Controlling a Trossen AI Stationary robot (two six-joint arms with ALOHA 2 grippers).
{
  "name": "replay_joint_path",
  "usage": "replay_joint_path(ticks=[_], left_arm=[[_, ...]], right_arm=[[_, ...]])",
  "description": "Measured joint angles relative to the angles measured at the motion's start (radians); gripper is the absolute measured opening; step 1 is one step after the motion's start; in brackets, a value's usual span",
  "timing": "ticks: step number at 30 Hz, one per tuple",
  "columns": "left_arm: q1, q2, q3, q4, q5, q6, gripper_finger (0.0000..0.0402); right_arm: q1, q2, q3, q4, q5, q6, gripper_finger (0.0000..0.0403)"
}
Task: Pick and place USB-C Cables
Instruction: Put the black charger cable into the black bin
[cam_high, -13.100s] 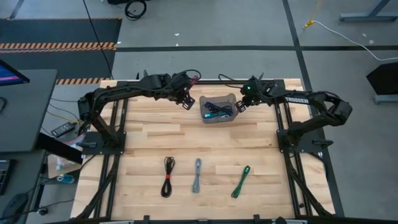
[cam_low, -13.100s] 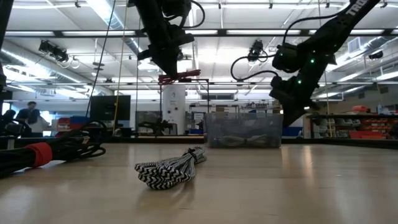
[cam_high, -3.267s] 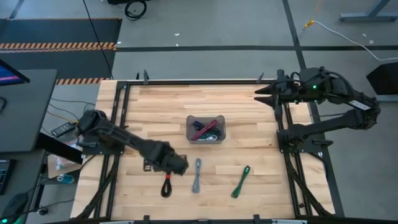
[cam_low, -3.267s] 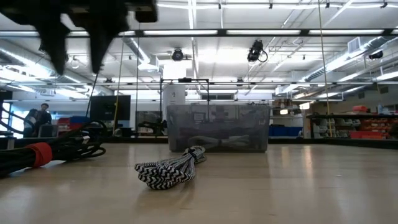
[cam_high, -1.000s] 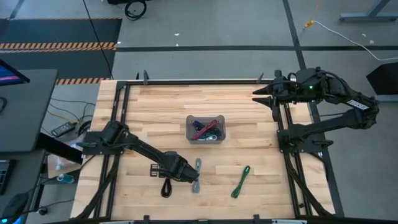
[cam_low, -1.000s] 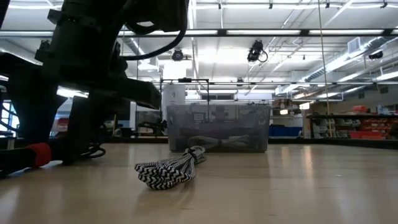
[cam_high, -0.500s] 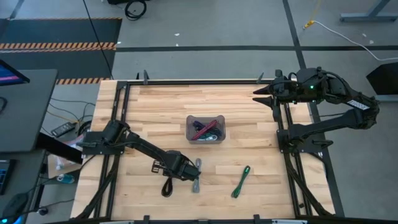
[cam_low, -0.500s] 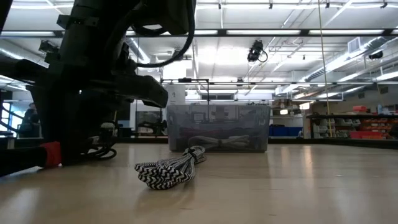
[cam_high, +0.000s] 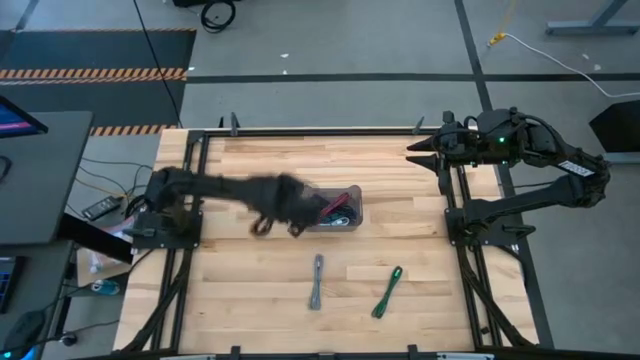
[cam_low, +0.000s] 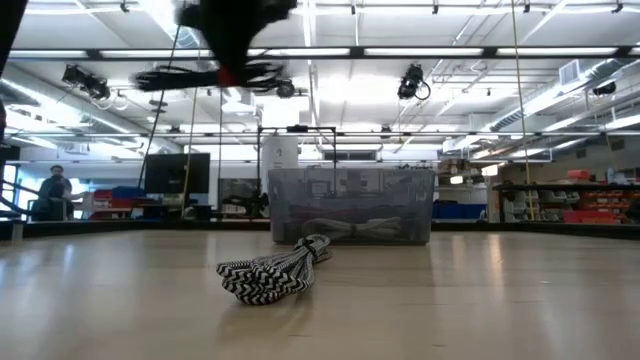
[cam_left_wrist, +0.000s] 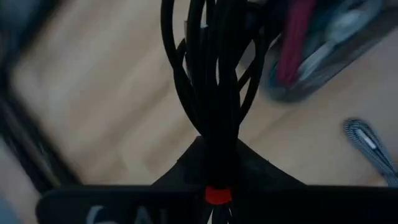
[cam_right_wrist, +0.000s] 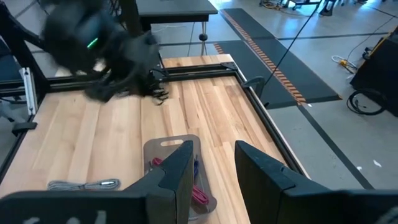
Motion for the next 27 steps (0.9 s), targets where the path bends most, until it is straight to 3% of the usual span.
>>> replay_joint_path(ticks=[6,12,19,27], left_arm=[[0.221,0.0,0.136,0.201,0.084,0.628,0.004],[0.38,0.015,0.142,0.33,0.288,1.017,0.004],[0.387,0.093,0.14,0.31,0.41,1.219,0.004],[0.332,0.185,0.14,0.423,0.476,1.308,0.004]], right_arm=[[0.0,0.0,0.0,0.001,0.002,0.002,0.0124],[-0.001,0.0,0.0,0.0,0.002,0.024,0.0123],[-0.001,0.0,0.0,0.0,0.003,0.078,0.0122],[-0.001,0.0,0.0,0.001,0.053,0.107,0.0122]])
